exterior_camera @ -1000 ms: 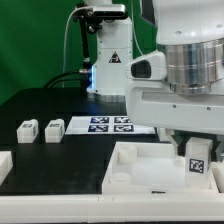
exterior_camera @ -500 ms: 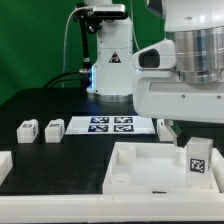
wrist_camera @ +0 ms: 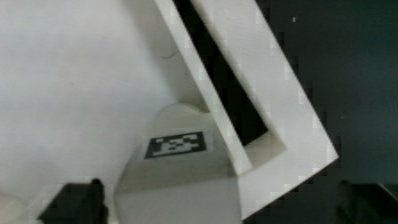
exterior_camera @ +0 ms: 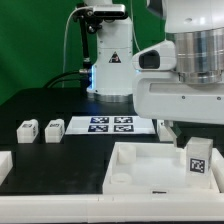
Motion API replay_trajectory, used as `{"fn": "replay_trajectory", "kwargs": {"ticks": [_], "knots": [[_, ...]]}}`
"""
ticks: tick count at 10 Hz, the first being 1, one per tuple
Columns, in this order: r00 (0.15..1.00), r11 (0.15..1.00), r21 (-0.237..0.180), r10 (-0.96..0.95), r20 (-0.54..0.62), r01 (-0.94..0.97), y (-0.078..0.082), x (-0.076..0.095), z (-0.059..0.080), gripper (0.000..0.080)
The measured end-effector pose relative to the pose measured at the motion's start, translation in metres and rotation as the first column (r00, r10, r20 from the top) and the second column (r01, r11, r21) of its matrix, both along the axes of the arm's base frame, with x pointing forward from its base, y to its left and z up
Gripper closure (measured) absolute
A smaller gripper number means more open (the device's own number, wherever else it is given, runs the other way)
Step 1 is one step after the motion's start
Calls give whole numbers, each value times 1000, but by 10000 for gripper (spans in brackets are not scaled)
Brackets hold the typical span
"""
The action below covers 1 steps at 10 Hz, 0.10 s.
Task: Assemble one leg
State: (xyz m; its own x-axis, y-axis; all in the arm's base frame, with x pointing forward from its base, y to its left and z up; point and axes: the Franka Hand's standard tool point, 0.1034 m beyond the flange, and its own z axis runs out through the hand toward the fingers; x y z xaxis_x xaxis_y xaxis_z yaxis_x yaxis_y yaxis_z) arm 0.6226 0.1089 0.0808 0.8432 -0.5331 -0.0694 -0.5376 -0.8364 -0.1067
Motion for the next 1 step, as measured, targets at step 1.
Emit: {"fn": "replay_trajectory", "kwargs": {"ticks": [1], "knots": [[1000,1000,0,0,0,0,0,0,0,151]]}}
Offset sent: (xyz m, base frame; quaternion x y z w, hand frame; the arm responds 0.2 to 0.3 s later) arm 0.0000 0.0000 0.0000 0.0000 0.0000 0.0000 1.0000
